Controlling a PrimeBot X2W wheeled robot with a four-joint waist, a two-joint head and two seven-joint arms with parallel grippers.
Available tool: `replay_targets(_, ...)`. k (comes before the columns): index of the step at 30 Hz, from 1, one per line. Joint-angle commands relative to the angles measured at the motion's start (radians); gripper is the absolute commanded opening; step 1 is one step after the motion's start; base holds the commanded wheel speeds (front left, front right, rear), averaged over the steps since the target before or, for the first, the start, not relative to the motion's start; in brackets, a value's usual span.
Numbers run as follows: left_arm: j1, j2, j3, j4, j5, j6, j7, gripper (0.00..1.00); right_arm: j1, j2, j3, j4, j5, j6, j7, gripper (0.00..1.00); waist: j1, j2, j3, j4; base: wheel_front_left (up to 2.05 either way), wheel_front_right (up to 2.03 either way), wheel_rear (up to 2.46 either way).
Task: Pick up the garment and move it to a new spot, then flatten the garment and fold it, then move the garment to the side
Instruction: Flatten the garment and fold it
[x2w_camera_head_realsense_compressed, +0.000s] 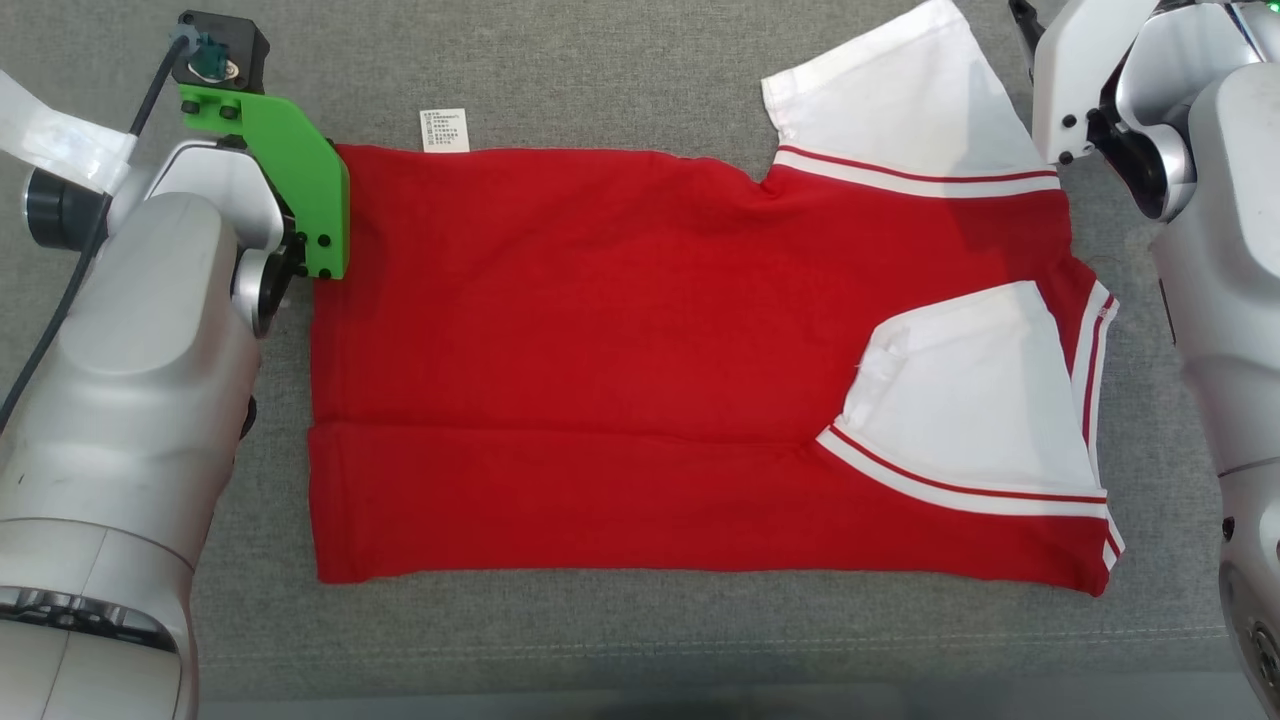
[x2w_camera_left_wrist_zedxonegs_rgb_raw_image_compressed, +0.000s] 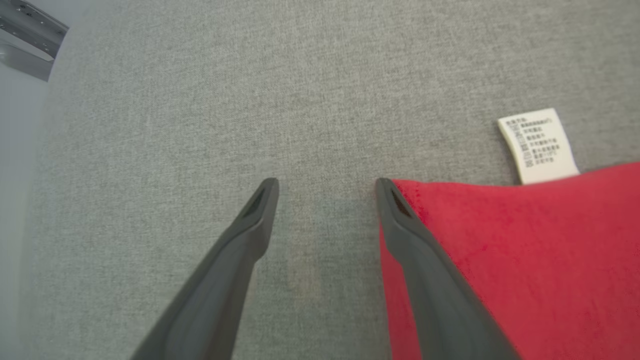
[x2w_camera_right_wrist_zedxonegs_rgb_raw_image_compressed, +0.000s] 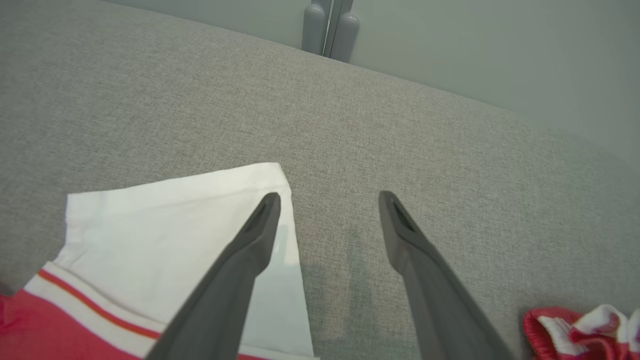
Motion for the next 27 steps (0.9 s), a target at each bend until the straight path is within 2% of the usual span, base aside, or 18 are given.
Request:
replay_targets(1,-0.019,0.001,0.000,0.000,-0.004,-0.002,0.006,1.00,-0.016,-0.005,0.001,0.006,0.003,-0.001,-0.009,1.00,-0.0002,0.0000,-0.002,0.001,0.00,0.00,0.00)
replay_targets(10,-0.017,-0.021,-0.012,0.005,-0.033,-0.028,0.074,1.00,-0.026,-0.017,0.003,0.057,-0.006,-0.001,-0.038,1.00,-0.0002,0.0000,-0.018,0.007,0.00,0.00,0.00)
replay_targets(20,0.004,-0.007,-0.028,0.007,-0.029,-0.017,0.101,0.99,-0.053,-0.007,0.023,0.081,-0.008,-0.001,-0.059,1.00,-0.0002,0.0000,0.006,-0.015,0.00,0.00,0.00)
replay_targets(21,0.003,-0.004,-0.030,0.008,-0.028,-0.017,0.100,0.93,-0.056,-0.006,0.026,0.083,-0.008,-0.001,-0.061,1.00,-0.0002,0.0000,0.008,-0.016,0.00,0.00,0.00)
replay_targets(22,0.001,-0.002,-0.030,0.009,-0.030,-0.016,0.098,0.78,-0.059,-0.007,0.028,0.085,-0.010,-0.001,-0.060,1.00,-0.0002,0.0000,0.011,-0.017,0.00,0.00,0.00)
replay_targets(23,-0.001,-0.003,-0.031,0.010,-0.031,-0.016,0.100,0.59,-0.063,-0.008,0.030,0.087,-0.010,-0.001,-0.060,1.00,-0.0002,0.0000,0.015,-0.017,0.00,0.00,0.00)
replay_targets(24,-0.003,-0.004,-0.034,0.011,-0.030,-0.014,0.101,0.39,-0.069,-0.010,0.031,0.090,-0.013,-0.001,-0.061,1.00,-0.0002,0.0000,0.018,-0.016,0.00,0.00,0.00)
replay_targets(25,-0.004,-0.004,-0.035,0.014,-0.030,-0.012,0.103,0.00,-0.077,-0.013,0.030,0.093,-0.014,-0.001,-0.062,1.00,-0.0002,0.0000,0.021,-0.015,0.00,0.00,0.00)
replay_targets(27,-0.004,-0.005,-0.038,0.018,-0.031,-0.015,0.110,0.00,-0.083,-0.014,0.029,0.097,-0.015,-0.001,-0.064,1.00,-0.0002,0.0000,0.022,-0.013,0.00,0.00,0.00)
